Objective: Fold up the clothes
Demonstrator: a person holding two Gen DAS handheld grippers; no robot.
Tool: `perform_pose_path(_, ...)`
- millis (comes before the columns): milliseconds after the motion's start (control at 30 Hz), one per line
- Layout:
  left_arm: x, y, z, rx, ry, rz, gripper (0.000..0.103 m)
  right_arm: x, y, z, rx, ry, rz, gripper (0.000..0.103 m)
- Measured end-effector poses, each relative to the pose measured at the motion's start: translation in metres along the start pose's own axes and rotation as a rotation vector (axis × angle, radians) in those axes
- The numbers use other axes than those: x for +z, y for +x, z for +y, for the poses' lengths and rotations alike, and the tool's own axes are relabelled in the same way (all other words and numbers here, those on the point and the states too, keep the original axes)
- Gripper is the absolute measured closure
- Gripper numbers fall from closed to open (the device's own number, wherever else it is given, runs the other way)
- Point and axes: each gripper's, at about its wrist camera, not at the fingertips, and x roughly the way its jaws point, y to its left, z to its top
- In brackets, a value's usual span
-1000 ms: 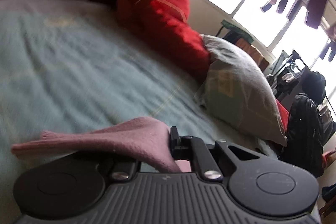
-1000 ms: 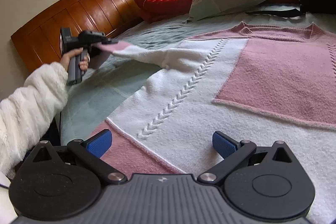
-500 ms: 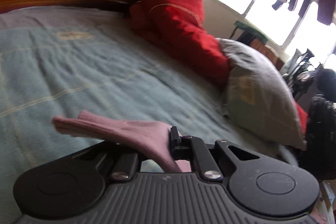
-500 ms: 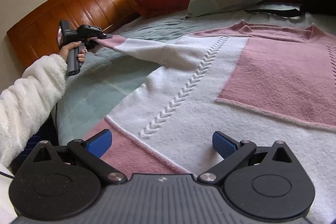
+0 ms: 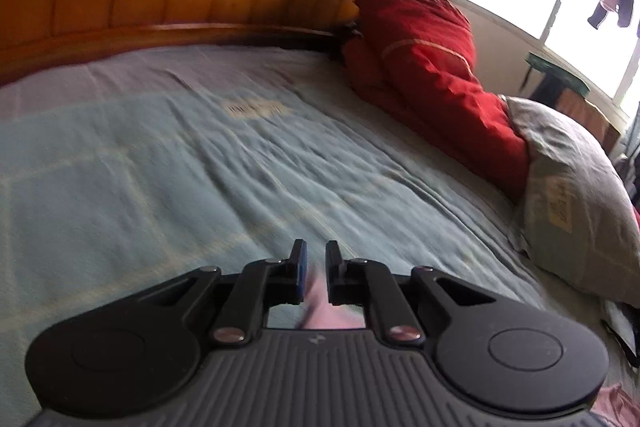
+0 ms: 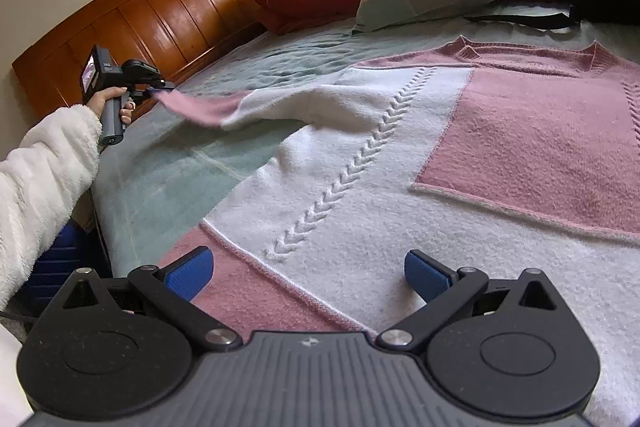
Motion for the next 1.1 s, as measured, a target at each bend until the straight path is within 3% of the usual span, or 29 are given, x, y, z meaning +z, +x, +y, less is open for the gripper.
perform_pose_path(100,0.001,-0.010,-0.012,-0.039,0.045,0.014,0.095,0.000,-0.002,0.002,0.011,-0.004,-0.005,0.000)
perform_pose_path(233,-0.013,-0.016,-0.057,-0.159,0.148,0.092,0.091,0.000,-0.004,0.006,0.019,-0.014,-0.009,0.000)
perform_pose_path(333,-0.037,-0.013,-0.102,-0.309,0.197,0.218,0.078,0.000,-0.006,0.008,0.020,-0.020,-0.013,0.000)
perform_pose_path(433,-0.071,-0.007,-0.151,-0.426,0.249,0.379,0.074,0.000,-0.008,0.008,0.018,-0.021,-0.018,0.000)
perform_pose_path(667,-0.144,0.004,-0.237,-0.546,0.370,0.594,0.067,0.001,-0.011,0.005,0.010,-0.010,-0.027,0.000)
perform_pose_path(800,-0.165,0.020,-0.259,-0.511,0.401,0.575,0.067,0.000,-0.011,0.005,0.002,-0.014,-0.028,0.000)
perform_pose_path(933,-0.164,0.050,-0.265,-0.501,0.330,0.524,0.064,-0.001,-0.009,0.004,-0.012,-0.017,-0.022,0.000)
perform_pose_path(1100,-0.156,0.040,-0.266,-0.471,0.344,0.478,0.066,-0.001,-0.012,0.005,-0.013,-0.023,-0.028,0.000)
